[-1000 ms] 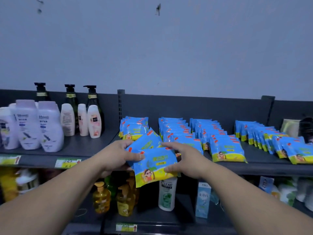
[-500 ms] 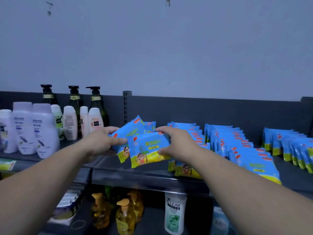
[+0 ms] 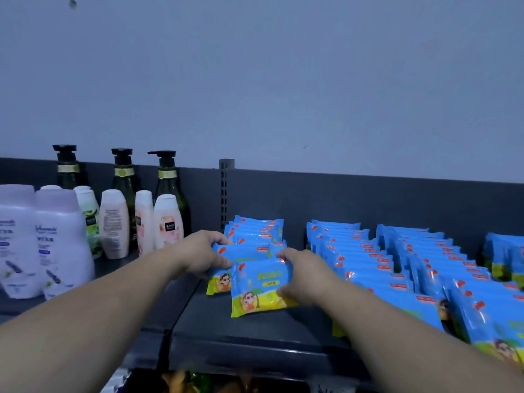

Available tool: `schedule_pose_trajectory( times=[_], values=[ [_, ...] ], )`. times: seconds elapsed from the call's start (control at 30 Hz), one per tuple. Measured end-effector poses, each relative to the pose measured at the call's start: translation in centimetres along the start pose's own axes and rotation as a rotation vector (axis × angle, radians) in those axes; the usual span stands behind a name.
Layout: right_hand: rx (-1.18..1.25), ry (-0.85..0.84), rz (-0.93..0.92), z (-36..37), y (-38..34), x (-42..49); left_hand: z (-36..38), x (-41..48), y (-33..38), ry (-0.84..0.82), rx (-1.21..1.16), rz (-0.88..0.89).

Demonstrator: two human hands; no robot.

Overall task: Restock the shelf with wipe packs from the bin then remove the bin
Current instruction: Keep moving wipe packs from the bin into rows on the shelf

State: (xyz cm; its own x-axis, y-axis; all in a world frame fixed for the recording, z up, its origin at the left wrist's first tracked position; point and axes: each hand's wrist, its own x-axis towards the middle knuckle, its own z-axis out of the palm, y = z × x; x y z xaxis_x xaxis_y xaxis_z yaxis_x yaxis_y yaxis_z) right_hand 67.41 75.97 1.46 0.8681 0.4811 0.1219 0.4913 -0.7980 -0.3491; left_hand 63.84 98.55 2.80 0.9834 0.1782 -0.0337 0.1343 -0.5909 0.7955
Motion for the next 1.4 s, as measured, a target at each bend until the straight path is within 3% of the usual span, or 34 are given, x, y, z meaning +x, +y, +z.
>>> schedule_pose_trajectory(
  times=[0.27,0.33,0.5,0.77,1.07,1.4],
  values=[
    [0.042,-0.060,0.171,1.9,-0.7,1.7,1.8,5.8,-2.4,0.101,0.117,0.183],
    [0.046,-0.061,0.178,2.2,-0.9,2.2,2.1,5.9,-2.6,0.074,0.086,0.183],
    [0.055,-0.027,0.220,2.9,-1.4,3.4,2.1,5.8,-2.2,-0.052,0.273,0.227],
    [0.174,0.165,0.196,5.0,-1.7,4.5,2.7,6.5,-2.3,0.097,0.245,0.361],
    [0.144,0.111,0.193,3.9,-1.0,3.2,2.7,5.7,-3.3,0.075,0.418,0.406],
    [0.012,0.258,0.184,1.1,-1.1,1.5,4.3,4.3,0.5,0.222,0.524,0.490]
  ],
)
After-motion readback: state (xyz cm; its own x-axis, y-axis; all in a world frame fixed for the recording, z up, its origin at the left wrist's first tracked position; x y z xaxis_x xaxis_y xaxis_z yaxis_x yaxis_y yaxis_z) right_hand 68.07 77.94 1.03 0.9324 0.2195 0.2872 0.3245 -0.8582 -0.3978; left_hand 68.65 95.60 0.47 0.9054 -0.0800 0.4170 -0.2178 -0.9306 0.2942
